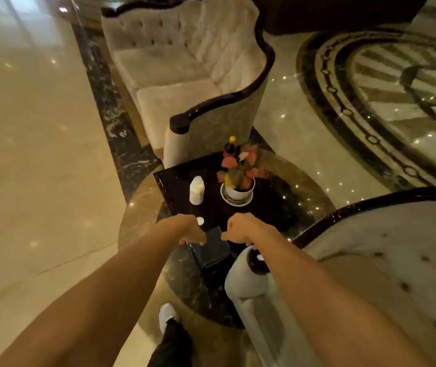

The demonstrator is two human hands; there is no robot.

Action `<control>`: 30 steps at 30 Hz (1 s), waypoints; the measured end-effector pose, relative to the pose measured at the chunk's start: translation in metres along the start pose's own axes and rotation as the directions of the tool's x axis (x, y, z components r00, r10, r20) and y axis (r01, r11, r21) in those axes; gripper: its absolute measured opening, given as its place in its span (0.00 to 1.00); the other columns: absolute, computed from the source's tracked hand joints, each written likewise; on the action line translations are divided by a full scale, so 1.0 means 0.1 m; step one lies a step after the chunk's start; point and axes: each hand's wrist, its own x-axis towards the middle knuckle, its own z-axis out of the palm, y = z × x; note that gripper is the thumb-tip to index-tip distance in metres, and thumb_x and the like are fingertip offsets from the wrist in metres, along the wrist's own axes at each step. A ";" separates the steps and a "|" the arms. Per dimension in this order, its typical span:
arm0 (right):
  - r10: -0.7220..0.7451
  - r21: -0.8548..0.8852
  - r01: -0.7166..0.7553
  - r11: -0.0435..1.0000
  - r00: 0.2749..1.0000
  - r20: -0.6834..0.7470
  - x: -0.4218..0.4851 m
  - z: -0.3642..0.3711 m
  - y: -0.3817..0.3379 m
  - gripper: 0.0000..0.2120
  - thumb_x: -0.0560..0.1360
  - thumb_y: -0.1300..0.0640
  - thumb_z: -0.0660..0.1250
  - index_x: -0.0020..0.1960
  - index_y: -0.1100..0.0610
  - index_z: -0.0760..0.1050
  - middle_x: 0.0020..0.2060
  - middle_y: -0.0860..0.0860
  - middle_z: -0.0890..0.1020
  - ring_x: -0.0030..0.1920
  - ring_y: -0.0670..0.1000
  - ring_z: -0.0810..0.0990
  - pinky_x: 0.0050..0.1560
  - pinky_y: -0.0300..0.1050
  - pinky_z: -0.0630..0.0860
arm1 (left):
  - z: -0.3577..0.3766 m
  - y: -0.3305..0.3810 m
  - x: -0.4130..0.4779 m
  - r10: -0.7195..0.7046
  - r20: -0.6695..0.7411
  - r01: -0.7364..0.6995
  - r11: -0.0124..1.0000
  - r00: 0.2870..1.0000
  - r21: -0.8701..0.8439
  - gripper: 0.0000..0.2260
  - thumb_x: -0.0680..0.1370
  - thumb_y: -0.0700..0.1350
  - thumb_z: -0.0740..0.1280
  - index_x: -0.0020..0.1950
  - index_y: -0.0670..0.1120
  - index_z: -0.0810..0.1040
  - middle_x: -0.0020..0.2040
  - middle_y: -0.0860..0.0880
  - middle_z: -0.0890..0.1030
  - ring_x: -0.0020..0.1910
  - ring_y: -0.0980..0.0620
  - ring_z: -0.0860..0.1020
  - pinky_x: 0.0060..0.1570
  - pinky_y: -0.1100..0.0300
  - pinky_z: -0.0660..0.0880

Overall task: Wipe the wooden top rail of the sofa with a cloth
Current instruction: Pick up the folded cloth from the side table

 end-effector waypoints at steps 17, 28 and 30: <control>0.208 0.363 -0.209 0.908 0.977 0.042 2.76 1.04 0.33 0.25 0.78 0.49 0.64 0.71 0.59 0.67 0.64 0.61 0.76 0.61 0.63 0.77 0.54 0.53 0.76 | 0.98 -0.22 2.88 -0.090 -0.117 0.045 0.938 0.989 -0.343 0.14 0.76 0.49 0.63 0.56 0.43 0.78 0.54 0.40 0.80 0.53 0.36 0.79 0.47 0.49 0.76; 0.322 0.468 -0.283 0.837 0.947 -0.003 3.73 1.85 0.65 0.35 0.77 0.53 0.69 0.78 0.58 0.57 0.73 0.60 0.65 0.72 0.64 0.67 0.67 0.61 0.72 | 1.66 -0.19 3.87 -0.273 -0.195 0.097 0.779 0.942 -0.620 0.29 0.79 0.44 0.69 0.77 0.43 0.62 0.71 0.39 0.65 0.68 0.37 0.70 0.68 0.48 0.68; 0.354 0.526 -0.300 0.796 0.935 -0.003 3.79 1.91 0.69 0.30 0.77 0.55 0.70 0.74 0.58 0.61 0.69 0.60 0.71 0.68 0.65 0.71 0.64 0.61 0.75 | 1.69 -0.24 3.96 -0.277 -0.207 0.106 0.799 0.938 -0.592 0.24 0.77 0.42 0.71 0.71 0.43 0.67 0.69 0.39 0.65 0.66 0.35 0.70 0.68 0.45 0.70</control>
